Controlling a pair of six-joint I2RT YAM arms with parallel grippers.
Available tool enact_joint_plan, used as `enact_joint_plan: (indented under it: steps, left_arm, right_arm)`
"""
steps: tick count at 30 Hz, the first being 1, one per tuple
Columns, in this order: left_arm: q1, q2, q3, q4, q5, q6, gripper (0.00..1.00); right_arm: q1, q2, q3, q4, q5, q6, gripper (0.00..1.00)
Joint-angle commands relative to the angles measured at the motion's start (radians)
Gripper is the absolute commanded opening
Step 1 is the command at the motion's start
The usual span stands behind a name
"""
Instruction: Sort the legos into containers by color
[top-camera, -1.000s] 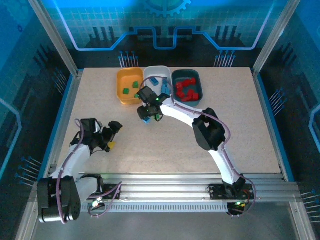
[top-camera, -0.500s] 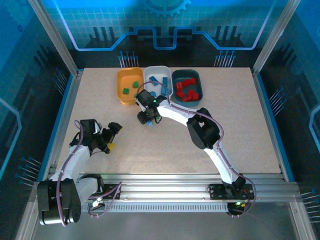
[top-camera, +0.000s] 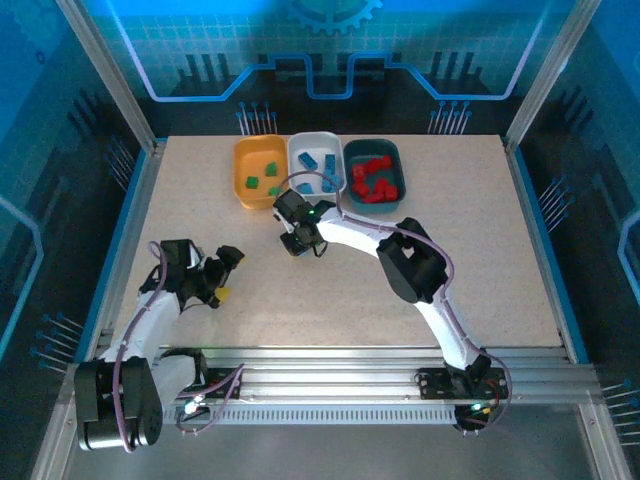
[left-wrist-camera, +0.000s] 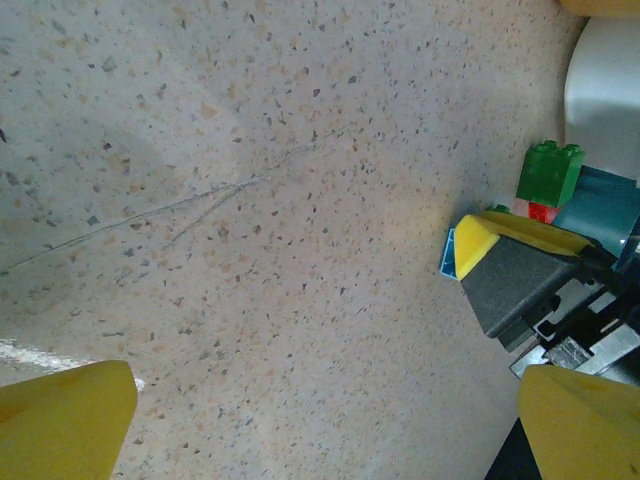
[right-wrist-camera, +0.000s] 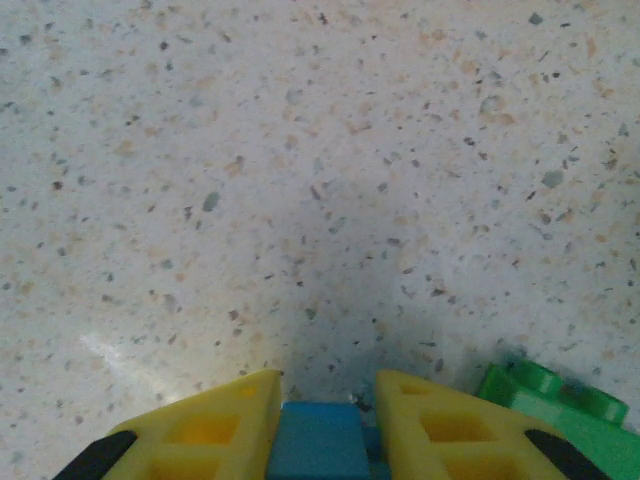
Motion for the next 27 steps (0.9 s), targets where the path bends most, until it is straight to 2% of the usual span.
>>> enact_joint_plan:
  steps: [1, 7, 13, 22, 24, 27]
  left_arm:
    - [0.011, -0.004, -0.007, -0.018, 0.019, -0.009, 0.99]
    - [-0.005, -0.005, -0.007, 0.015, 0.075, -0.006, 0.99]
    - [-0.125, 0.042, 0.037, 0.012, 0.07, 0.023, 0.99]
    - [-0.295, 0.186, 0.186, -0.041, 0.006, 0.085, 0.99]
    - [-0.317, 0.21, 0.211, -0.042, -0.009, 0.087, 0.99]
    - [-0.358, 0.266, 0.256, -0.05, -0.038, 0.095, 0.99]
  right_arm:
    - [0.012, -0.087, 0.006, -0.001, 0.018, 0.02, 0.28]
    - [-0.099, -0.116, 0.112, 0.013, 0.028, 0.052, 0.28]
    - [-0.255, 0.021, 0.319, -0.039, -0.048, 0.111, 0.29]
    - [-0.357, 0.276, 0.725, -0.194, -0.128, 0.122, 0.33]
    - [-0.364, 0.31, 0.788, -0.218, -0.14, 0.112, 0.37]
    - [-0.372, 0.31, 0.804, -0.216, -0.159, 0.11, 0.54]
